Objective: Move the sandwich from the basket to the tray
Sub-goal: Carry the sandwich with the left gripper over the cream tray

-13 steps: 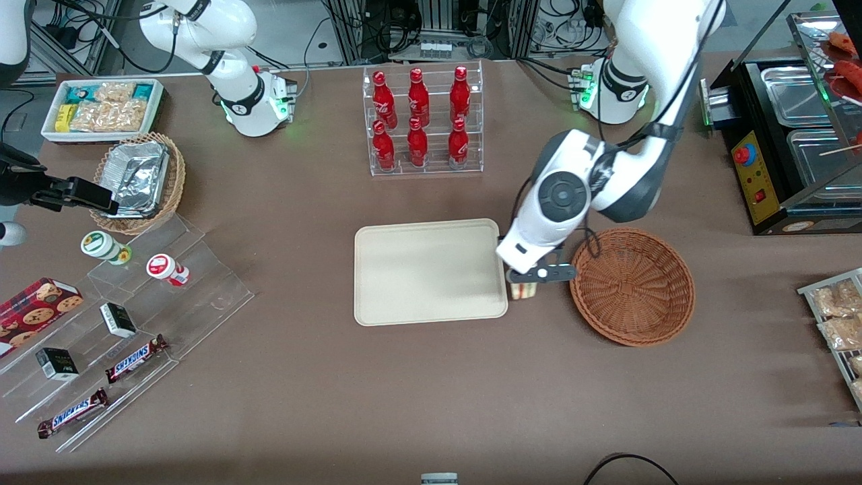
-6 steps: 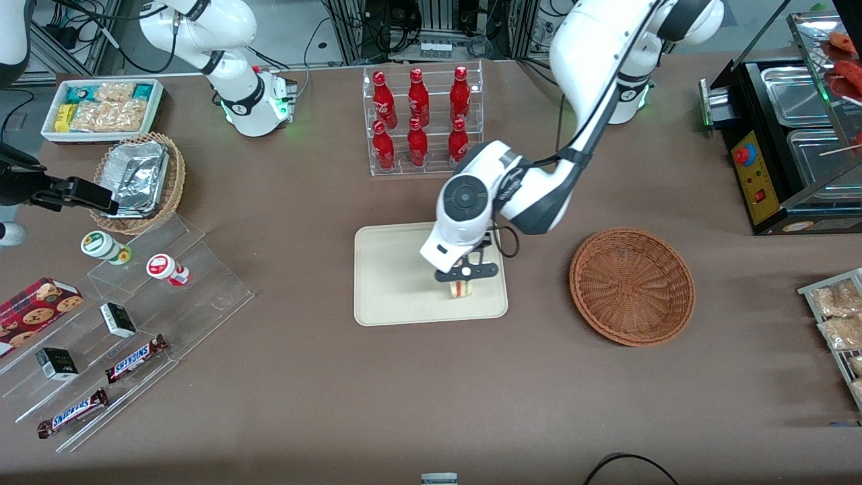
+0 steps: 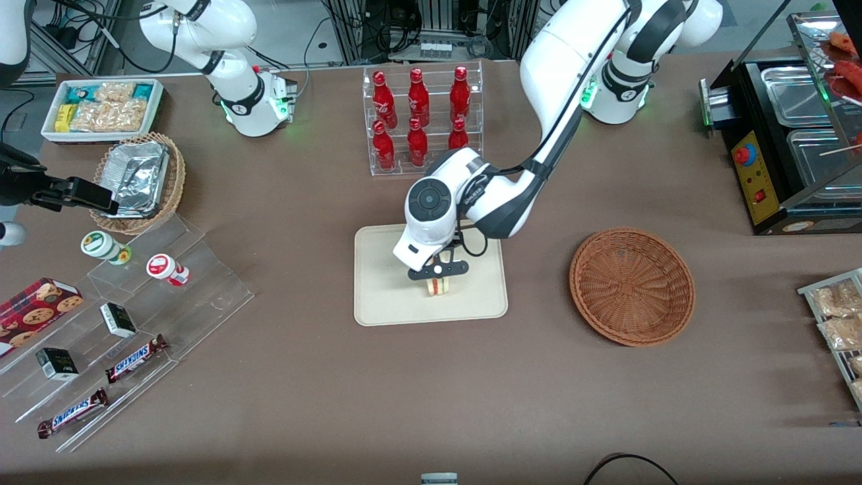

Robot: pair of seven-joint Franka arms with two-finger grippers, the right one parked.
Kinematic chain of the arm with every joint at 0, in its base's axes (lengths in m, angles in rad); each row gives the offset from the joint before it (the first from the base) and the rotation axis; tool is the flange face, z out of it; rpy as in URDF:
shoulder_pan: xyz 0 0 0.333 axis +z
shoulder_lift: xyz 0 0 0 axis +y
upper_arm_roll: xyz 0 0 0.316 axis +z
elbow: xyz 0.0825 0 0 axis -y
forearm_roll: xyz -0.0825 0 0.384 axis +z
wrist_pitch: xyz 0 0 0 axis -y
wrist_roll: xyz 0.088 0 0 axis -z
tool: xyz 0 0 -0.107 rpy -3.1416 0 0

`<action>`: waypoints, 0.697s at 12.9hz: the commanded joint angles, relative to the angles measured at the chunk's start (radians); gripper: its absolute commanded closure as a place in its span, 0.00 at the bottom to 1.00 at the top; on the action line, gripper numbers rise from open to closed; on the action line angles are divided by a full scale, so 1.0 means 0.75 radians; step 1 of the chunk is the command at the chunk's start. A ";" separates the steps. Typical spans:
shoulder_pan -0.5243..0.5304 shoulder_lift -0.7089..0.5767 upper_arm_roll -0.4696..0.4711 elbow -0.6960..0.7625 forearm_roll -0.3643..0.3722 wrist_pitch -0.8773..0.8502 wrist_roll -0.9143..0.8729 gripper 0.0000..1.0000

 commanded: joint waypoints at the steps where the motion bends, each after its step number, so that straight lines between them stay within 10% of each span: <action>1: -0.029 0.052 0.023 0.069 0.012 -0.006 -0.058 1.00; 7: -0.043 0.080 0.023 0.073 0.059 0.028 -0.163 0.98; 8: -0.041 0.082 0.023 0.071 0.057 0.036 -0.169 0.59; 9: -0.041 0.082 0.023 0.069 0.057 0.039 -0.169 0.01</action>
